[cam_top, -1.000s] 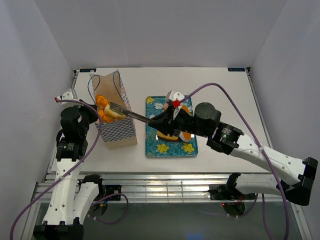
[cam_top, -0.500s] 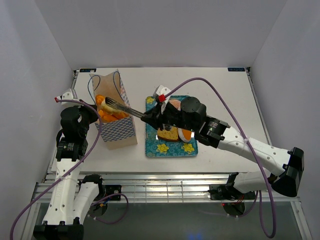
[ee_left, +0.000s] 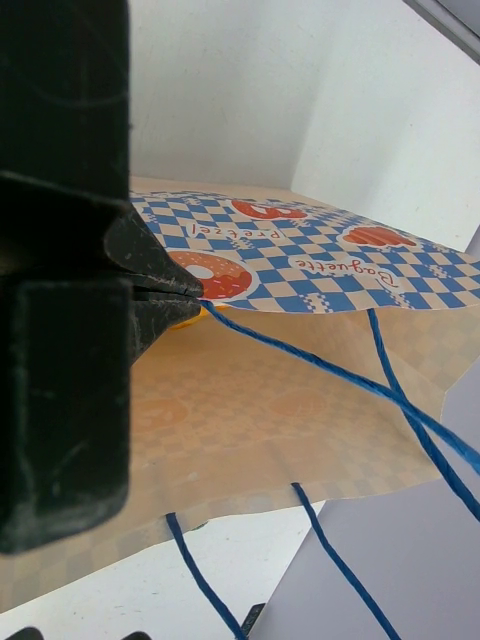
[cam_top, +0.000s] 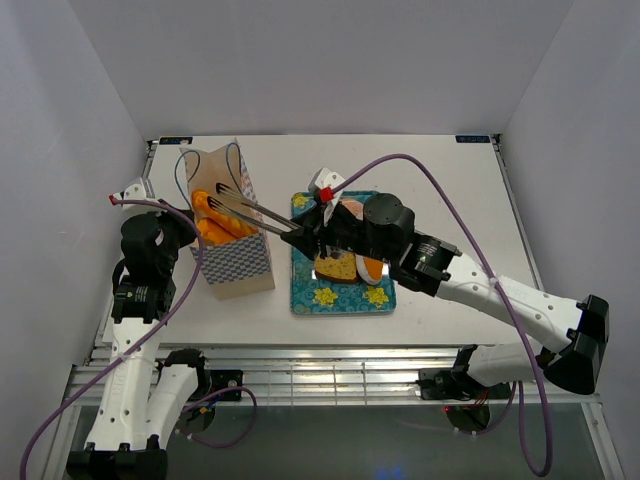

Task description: Place the fake bread into the paper bag

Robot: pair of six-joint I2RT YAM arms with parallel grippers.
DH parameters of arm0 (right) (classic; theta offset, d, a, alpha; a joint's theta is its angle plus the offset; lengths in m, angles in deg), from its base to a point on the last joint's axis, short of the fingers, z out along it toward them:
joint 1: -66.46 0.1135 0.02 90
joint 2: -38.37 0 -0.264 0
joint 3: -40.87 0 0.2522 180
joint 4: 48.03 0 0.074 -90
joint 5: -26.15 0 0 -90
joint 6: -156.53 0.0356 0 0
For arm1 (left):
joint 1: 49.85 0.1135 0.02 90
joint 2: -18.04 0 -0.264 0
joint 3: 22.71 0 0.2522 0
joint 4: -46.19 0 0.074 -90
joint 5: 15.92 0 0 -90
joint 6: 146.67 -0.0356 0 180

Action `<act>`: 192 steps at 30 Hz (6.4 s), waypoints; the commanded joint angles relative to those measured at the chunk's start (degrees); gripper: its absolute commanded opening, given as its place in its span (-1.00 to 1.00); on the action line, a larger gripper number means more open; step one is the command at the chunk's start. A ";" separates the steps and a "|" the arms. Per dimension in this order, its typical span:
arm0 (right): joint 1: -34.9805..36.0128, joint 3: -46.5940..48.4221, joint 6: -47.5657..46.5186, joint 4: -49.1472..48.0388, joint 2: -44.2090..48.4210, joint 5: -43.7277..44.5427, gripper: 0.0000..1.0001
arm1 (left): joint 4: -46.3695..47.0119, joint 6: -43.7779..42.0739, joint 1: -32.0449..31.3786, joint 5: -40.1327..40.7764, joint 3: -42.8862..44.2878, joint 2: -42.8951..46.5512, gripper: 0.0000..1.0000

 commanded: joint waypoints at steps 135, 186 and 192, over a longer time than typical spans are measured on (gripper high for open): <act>10.06 -12.99 9.25 -4.55 20.84 11.42 -0.84 | -0.25 -0.29 -2.87 -0.47 -0.46 1.37 -0.81; 0.66 1.96 5.02 -8.68 5.00 6.67 -0.31 | -0.69 -0.73 -3.67 2.34 -0.29 0.49 -0.82; 0.75 -4.45 5.90 -10.36 13.00 8.24 -0.41 | -0.69 -0.73 -3.67 2.25 -0.29 0.14 -0.81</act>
